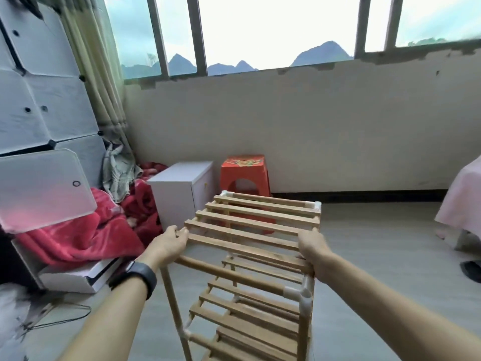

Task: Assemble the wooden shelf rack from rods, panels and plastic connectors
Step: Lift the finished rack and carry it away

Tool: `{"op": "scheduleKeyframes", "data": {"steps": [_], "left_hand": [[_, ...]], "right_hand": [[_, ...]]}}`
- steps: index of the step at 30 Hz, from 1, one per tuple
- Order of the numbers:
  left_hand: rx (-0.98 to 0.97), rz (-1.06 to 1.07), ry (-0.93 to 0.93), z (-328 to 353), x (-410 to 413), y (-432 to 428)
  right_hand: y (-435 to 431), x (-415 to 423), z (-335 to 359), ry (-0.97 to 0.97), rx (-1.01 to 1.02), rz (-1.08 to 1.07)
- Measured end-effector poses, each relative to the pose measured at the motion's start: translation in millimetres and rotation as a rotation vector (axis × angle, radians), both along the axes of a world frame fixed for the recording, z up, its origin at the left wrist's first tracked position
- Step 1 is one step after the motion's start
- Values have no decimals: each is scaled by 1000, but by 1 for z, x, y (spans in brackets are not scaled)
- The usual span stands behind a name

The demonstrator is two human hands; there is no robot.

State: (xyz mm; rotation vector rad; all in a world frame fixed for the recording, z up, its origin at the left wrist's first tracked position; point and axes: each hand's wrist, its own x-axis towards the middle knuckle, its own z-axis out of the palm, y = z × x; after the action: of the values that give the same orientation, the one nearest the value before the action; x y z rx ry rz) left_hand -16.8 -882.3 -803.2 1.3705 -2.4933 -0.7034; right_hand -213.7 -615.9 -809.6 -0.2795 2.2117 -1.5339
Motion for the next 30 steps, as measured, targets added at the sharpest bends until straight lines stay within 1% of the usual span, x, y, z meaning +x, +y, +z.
{"op": "scheduleKeyframes", "data": {"steps": [3,5,8,9,12,16,20,24,26,27,29,30], "left_hand": [[-27,47,-14,-2,-15,-21],[-30,57,-4,-1,-24,-30],[14,46,91,-9,-41,-25],[3,46,99,-11,-46,-20],[-123,-16,30,-20,-60,-7],[-182,-33,68,-20,-72,16],[-181,-20,156,-22,-73,37],[-205,20,342,-40,-65,70],[-164,54,447,-65,-61,94],[-101,58,489,-81,-60,107],[106,50,574,-108,-62,130],[226,62,637,-117,-63,140]], "right_hand": [[-14,-12,-15,90,95,-86],[-11,-23,-19,116,122,-76],[4,-39,-15,215,153,-34],[10,-44,-14,230,146,-36],[31,-59,-14,209,100,-62],[54,-71,-12,262,93,-71],[73,-75,-9,350,61,-52],[92,-80,-21,463,35,-49],[103,-80,-37,552,61,-75],[110,-80,-48,588,68,-84],[123,-77,-74,609,82,-79],[129,-77,-87,575,75,-61]]}}
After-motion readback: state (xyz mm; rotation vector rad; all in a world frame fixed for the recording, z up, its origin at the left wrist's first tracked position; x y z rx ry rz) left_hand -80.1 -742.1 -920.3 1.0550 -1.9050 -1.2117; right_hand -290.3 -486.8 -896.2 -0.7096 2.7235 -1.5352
